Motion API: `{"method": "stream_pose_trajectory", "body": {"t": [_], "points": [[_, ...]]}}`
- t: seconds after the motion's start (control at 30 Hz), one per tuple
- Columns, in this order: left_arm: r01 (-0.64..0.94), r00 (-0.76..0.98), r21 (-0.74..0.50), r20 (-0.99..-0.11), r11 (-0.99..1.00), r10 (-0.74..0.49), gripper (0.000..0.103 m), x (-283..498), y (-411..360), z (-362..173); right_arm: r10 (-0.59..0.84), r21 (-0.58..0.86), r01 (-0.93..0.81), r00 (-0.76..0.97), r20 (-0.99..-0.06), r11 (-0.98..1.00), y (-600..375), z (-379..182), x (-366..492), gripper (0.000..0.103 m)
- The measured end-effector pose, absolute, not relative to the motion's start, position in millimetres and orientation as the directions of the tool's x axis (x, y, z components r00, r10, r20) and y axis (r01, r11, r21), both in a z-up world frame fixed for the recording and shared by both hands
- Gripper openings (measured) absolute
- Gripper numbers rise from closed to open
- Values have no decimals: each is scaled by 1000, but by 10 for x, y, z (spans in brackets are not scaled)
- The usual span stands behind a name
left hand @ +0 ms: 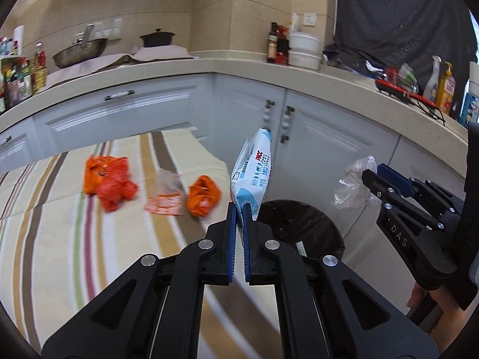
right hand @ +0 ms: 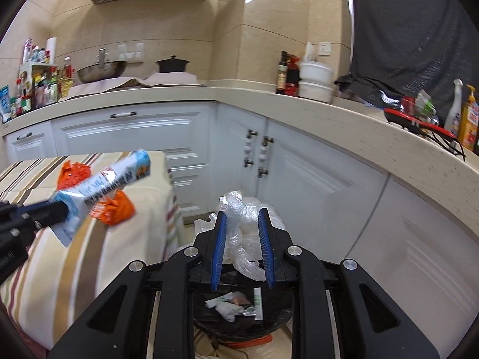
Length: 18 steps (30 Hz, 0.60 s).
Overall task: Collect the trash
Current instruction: 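Carry the tube and clear plastic bag over the bin with both grippers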
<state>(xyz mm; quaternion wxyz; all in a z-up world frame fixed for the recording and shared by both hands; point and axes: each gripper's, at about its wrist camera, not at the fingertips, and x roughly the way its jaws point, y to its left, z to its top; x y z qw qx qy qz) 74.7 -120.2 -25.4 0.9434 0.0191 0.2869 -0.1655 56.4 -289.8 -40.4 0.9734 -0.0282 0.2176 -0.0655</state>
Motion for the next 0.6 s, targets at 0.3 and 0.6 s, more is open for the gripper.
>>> {"method": "stream_pose_trajectory", "body": {"t": [0.3,0.6], "points": [[334,772,-24,-567,942,-288,4,856,-1686,-412,-163,-59,152,894,-417,987,-3220,-519,575,23],[339,768,5,-579,941,-274,5,1082,-2042,-524,-170,-28,174,891,-422,984,-3449,-648,756,23]]}}
